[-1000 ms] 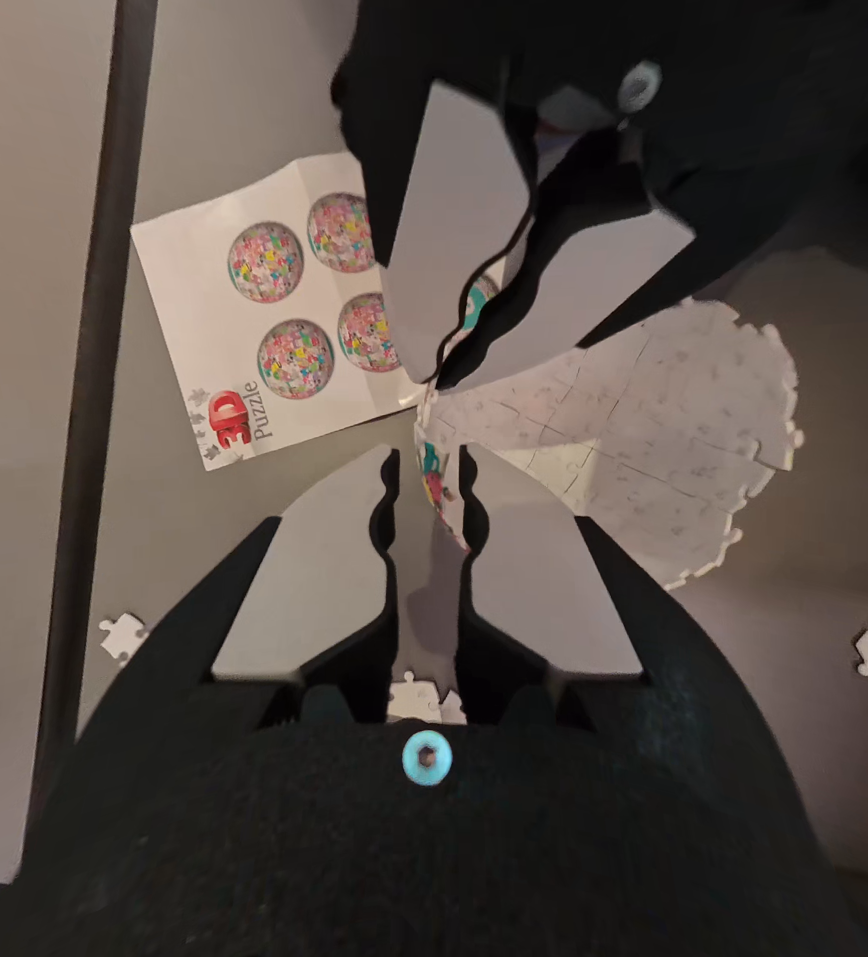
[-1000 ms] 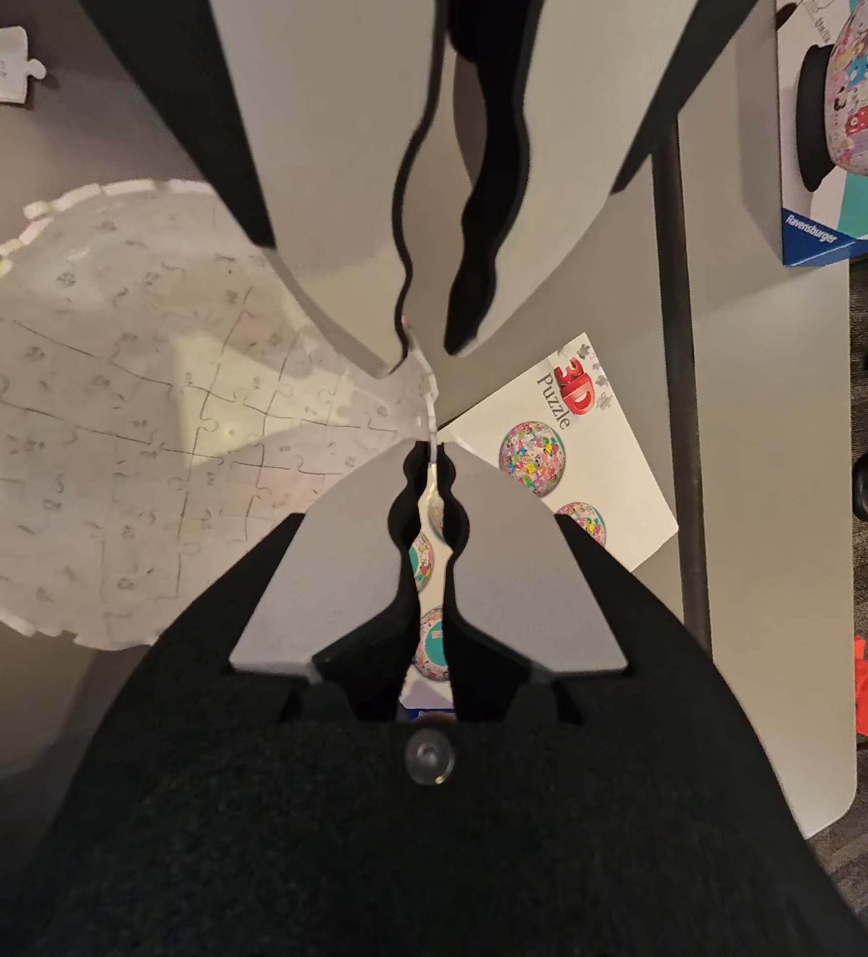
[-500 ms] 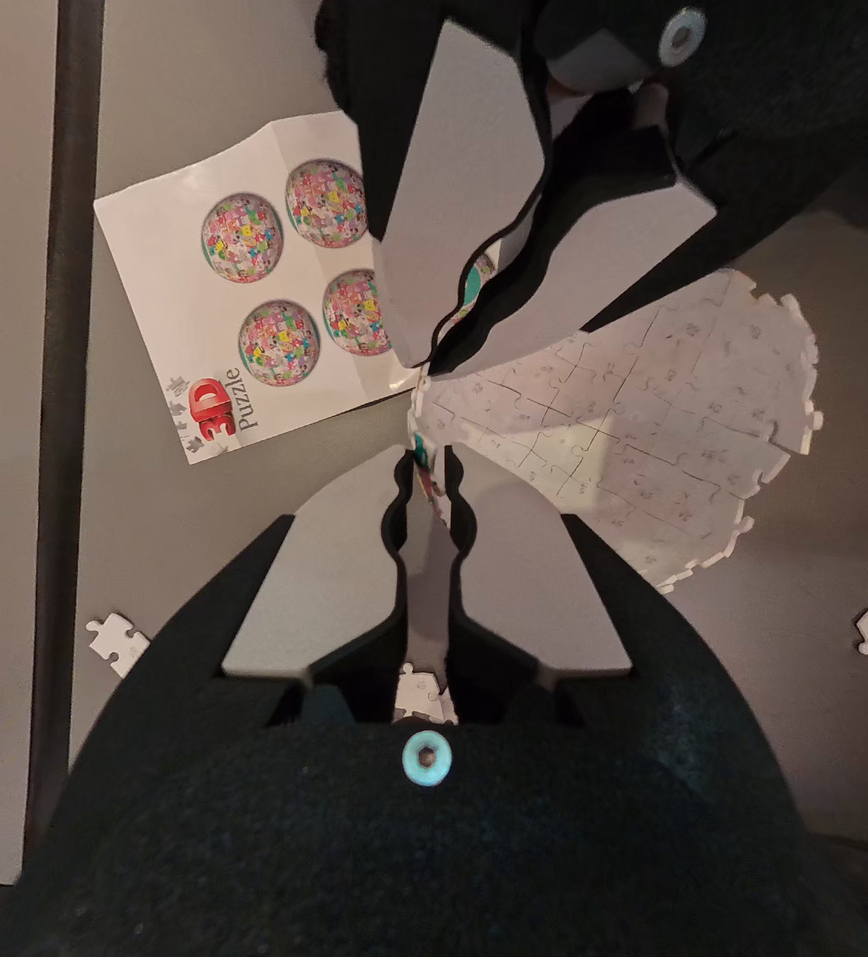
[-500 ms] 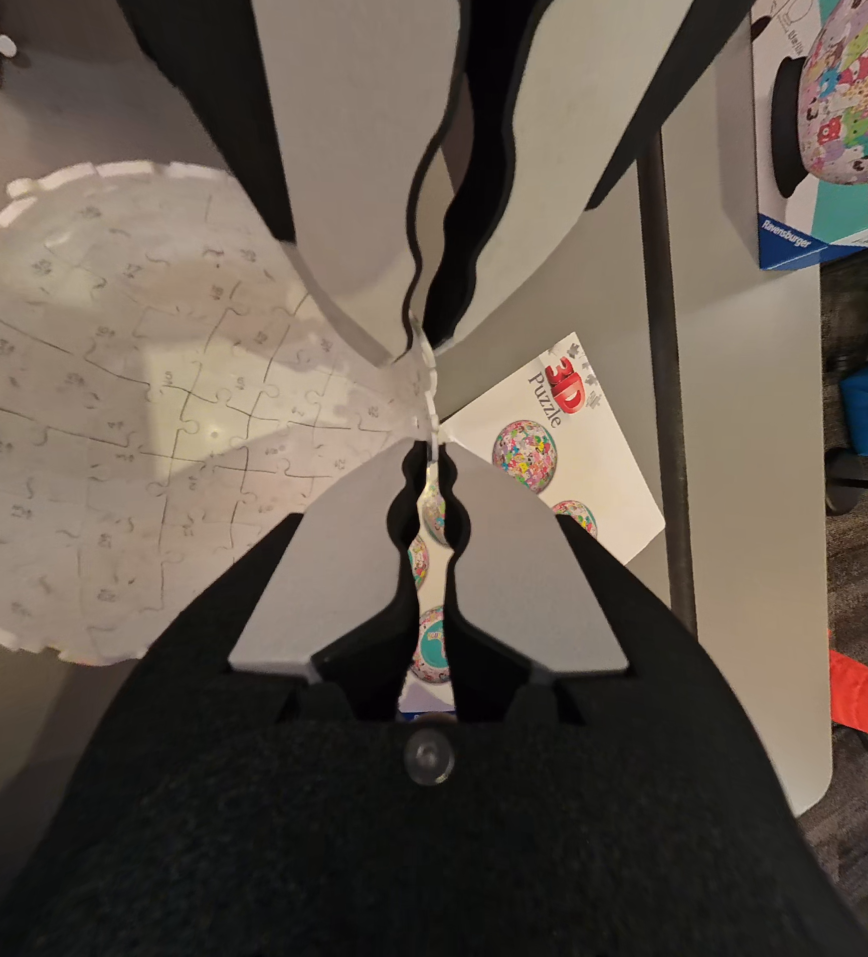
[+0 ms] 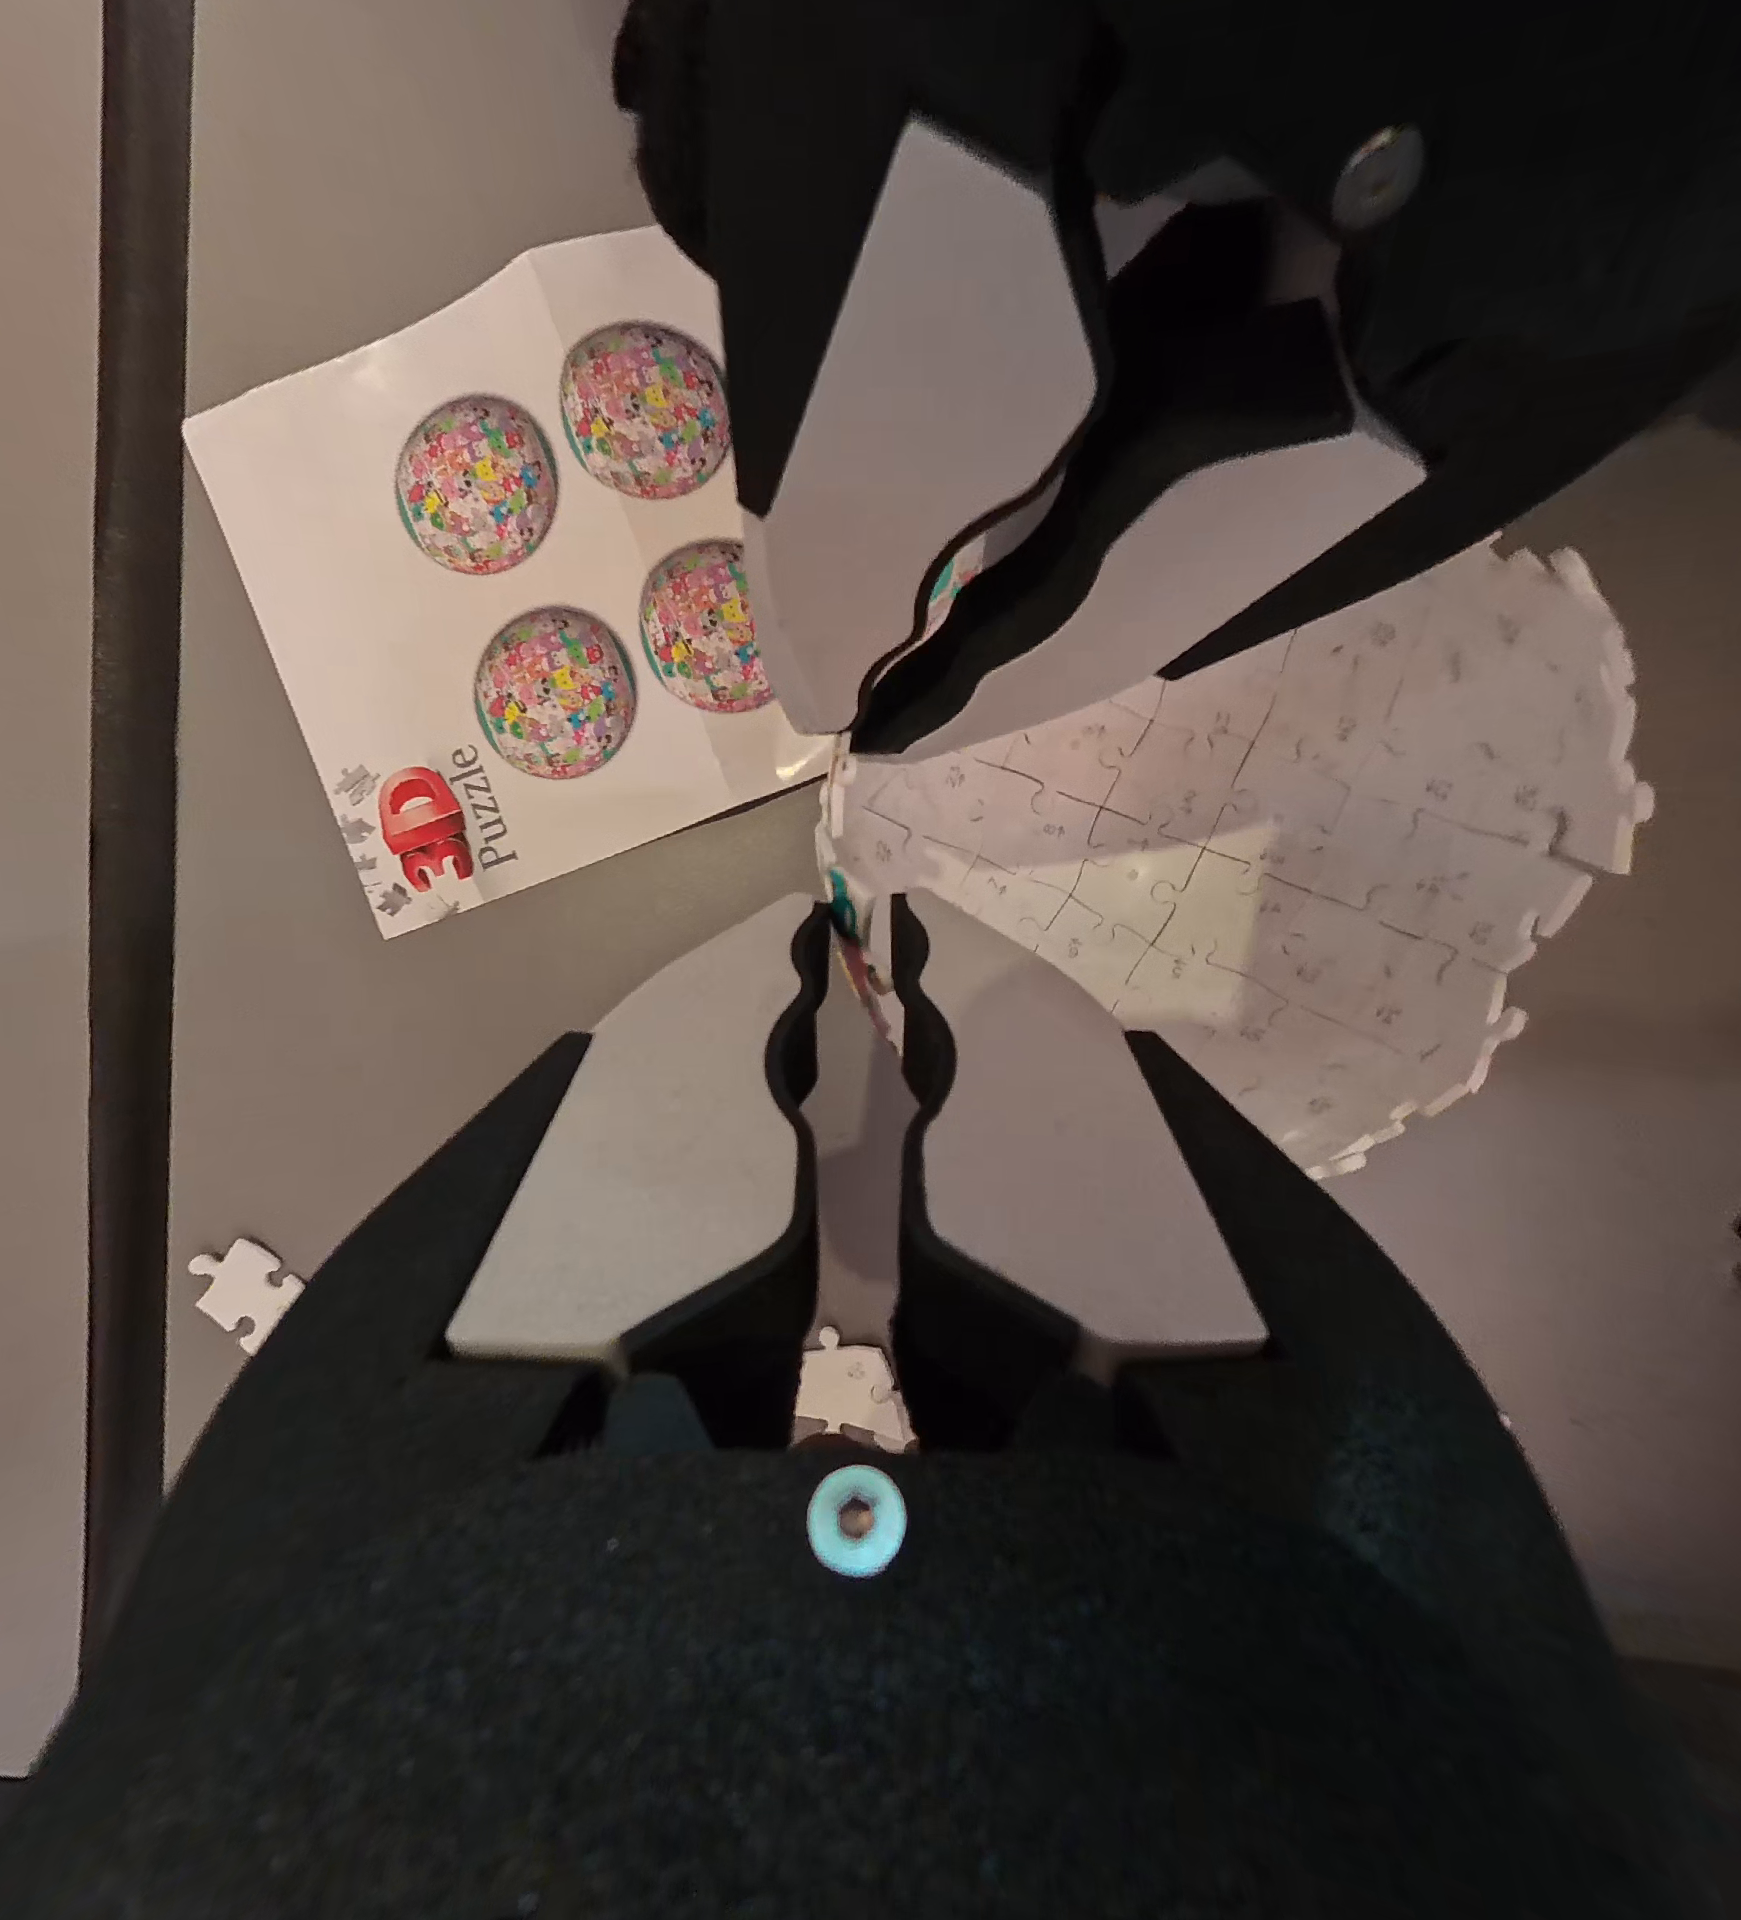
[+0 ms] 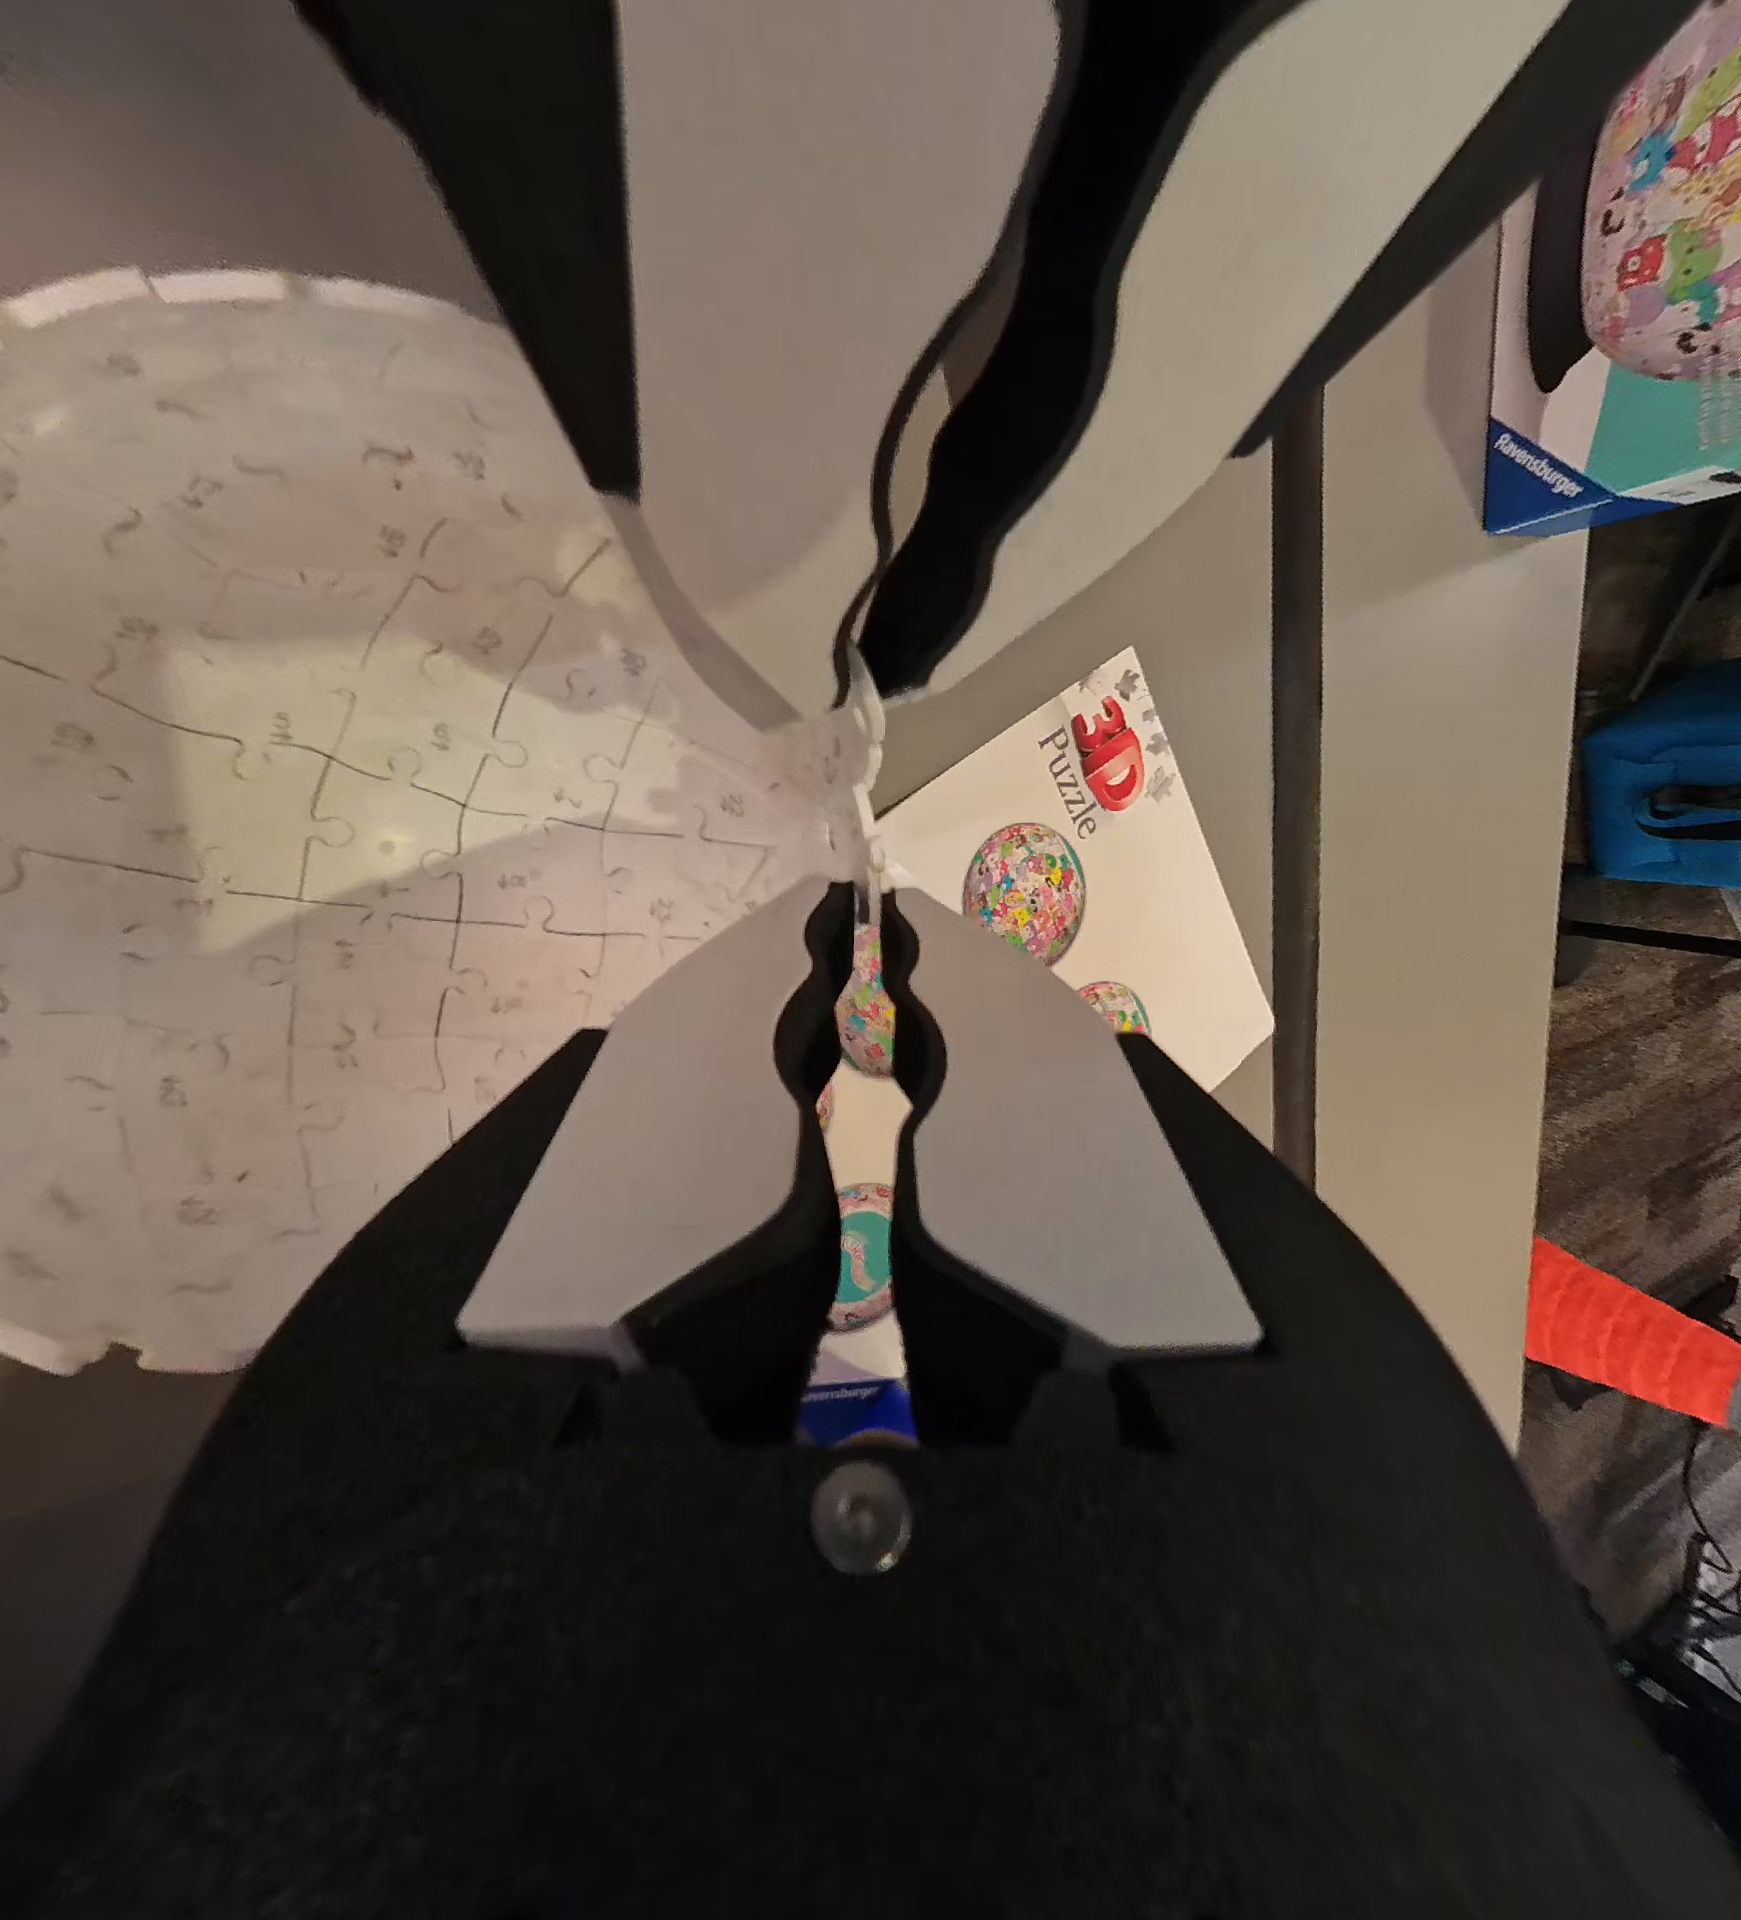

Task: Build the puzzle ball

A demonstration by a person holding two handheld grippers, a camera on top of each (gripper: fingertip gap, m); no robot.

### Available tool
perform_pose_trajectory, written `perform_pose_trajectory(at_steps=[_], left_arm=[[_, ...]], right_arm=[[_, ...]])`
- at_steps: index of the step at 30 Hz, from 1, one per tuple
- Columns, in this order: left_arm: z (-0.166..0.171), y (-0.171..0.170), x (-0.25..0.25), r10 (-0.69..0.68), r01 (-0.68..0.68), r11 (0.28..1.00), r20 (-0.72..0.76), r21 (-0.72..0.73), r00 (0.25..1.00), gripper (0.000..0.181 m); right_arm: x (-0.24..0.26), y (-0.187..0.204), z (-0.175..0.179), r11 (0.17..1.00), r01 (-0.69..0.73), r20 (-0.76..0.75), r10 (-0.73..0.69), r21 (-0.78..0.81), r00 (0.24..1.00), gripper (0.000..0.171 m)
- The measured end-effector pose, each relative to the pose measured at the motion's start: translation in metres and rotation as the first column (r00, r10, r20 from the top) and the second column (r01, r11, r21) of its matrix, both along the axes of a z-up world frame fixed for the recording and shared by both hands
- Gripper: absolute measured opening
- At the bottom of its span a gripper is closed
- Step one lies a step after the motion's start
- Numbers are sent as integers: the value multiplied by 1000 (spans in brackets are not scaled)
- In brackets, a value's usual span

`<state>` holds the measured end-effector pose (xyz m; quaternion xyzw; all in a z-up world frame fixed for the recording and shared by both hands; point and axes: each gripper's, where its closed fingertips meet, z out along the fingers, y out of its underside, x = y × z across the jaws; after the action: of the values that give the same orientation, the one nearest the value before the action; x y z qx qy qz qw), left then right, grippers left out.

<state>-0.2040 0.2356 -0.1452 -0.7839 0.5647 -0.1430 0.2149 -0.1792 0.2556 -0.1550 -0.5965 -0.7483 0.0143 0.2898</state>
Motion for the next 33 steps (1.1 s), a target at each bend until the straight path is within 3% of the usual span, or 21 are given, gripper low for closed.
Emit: perform_pose_trajectory(at_steps=[33], left_arm=[[-1,-2,0,-47,46,999,13,11,999,11]], right_arm=[[3,3,-3,997,51,101,-56,54,993,6]])
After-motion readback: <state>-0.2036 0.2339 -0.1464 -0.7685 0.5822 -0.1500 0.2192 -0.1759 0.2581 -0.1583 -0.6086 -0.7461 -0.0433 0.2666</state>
